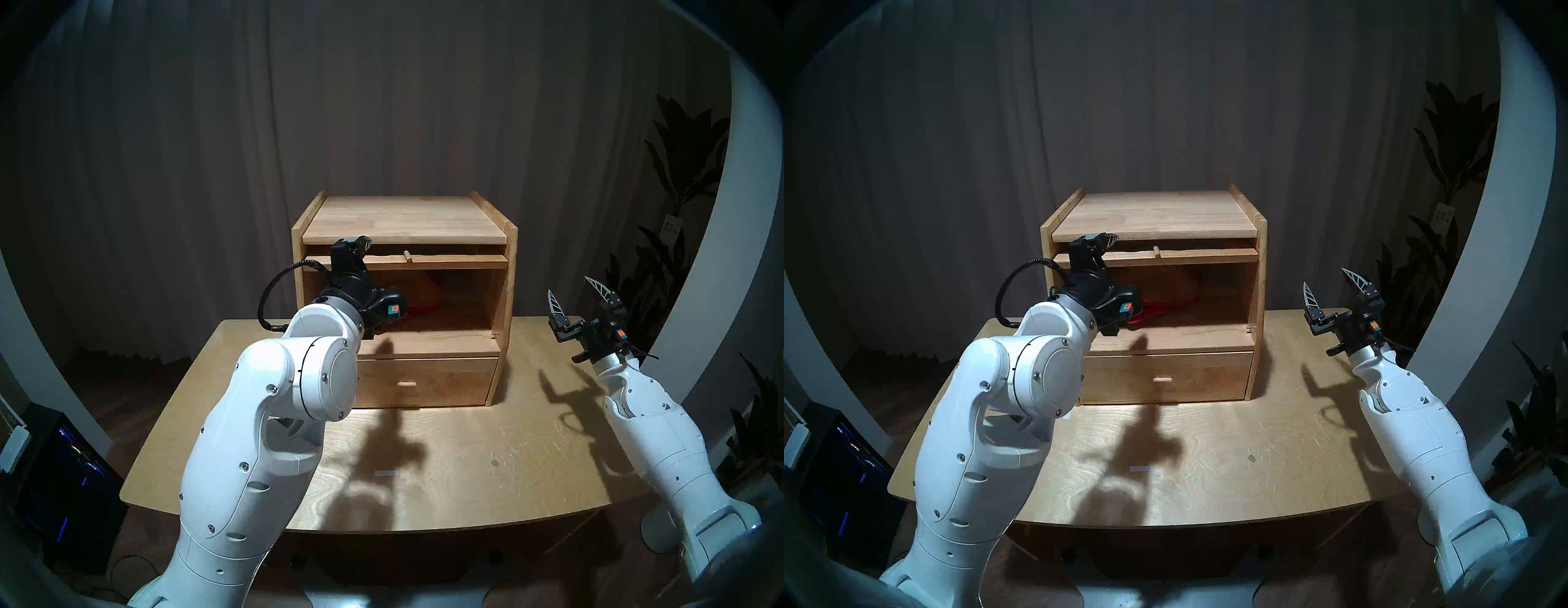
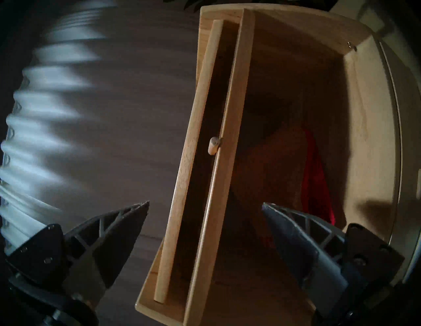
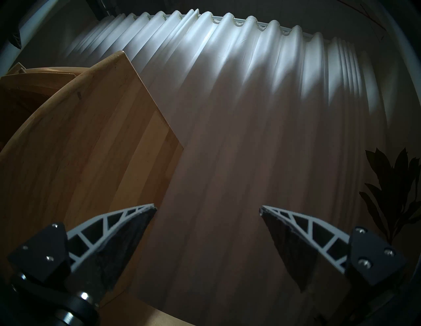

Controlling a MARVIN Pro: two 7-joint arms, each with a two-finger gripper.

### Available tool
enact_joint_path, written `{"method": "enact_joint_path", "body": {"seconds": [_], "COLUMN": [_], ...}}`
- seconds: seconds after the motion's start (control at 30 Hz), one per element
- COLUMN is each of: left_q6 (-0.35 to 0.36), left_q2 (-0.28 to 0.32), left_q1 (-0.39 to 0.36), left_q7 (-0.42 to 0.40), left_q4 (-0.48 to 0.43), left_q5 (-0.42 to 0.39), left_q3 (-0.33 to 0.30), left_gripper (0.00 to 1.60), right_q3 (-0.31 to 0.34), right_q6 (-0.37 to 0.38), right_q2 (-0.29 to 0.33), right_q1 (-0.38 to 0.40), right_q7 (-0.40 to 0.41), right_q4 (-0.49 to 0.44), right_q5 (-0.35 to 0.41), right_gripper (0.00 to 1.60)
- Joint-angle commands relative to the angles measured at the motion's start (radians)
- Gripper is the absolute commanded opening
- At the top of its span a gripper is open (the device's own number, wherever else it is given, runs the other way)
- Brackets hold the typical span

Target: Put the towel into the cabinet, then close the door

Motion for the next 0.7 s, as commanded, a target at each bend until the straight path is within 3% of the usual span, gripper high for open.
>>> {"method": "enact_joint_path", "body": {"seconds": [0.0, 0.07, 0.13, 0.33, 0.67], "left_q6": [0.064, 0.067, 0.059, 0.072, 0.049], "left_q2": [0.012, 0.015, 0.048, 0.051, 0.047], "left_q1": [-0.052, -0.048, -0.024, -0.012, -0.066], "left_q7": [0.113, 0.12, 0.137, 0.138, 0.088], "left_q4": [0.069, 0.073, 0.083, 0.106, 0.13], "left_q5": [0.192, 0.205, 0.27, 0.308, 0.249], "left_q3": [0.033, 0.039, 0.079, 0.098, 0.053], "left_gripper": [1.6, 1.6, 1.6, 1.6, 1.6], "right_q3": [0.007, 0.007, 0.008, 0.009, 0.013], "right_q6": [-0.033, -0.035, -0.044, -0.055, -0.059], "right_q2": [-0.005, -0.006, -0.009, -0.012, -0.016], "right_q1": [0.029, 0.03, 0.034, 0.039, 0.041], "right_q7": [0.003, 0.005, 0.01, 0.018, 0.026], "right_q4": [0.004, 0.006, 0.014, 0.023, 0.027], "right_q5": [0.001, 0.001, 0.002, 0.002, 0.003], "right_gripper": [1.6, 1.6, 1.6, 1.6, 1.6]}}
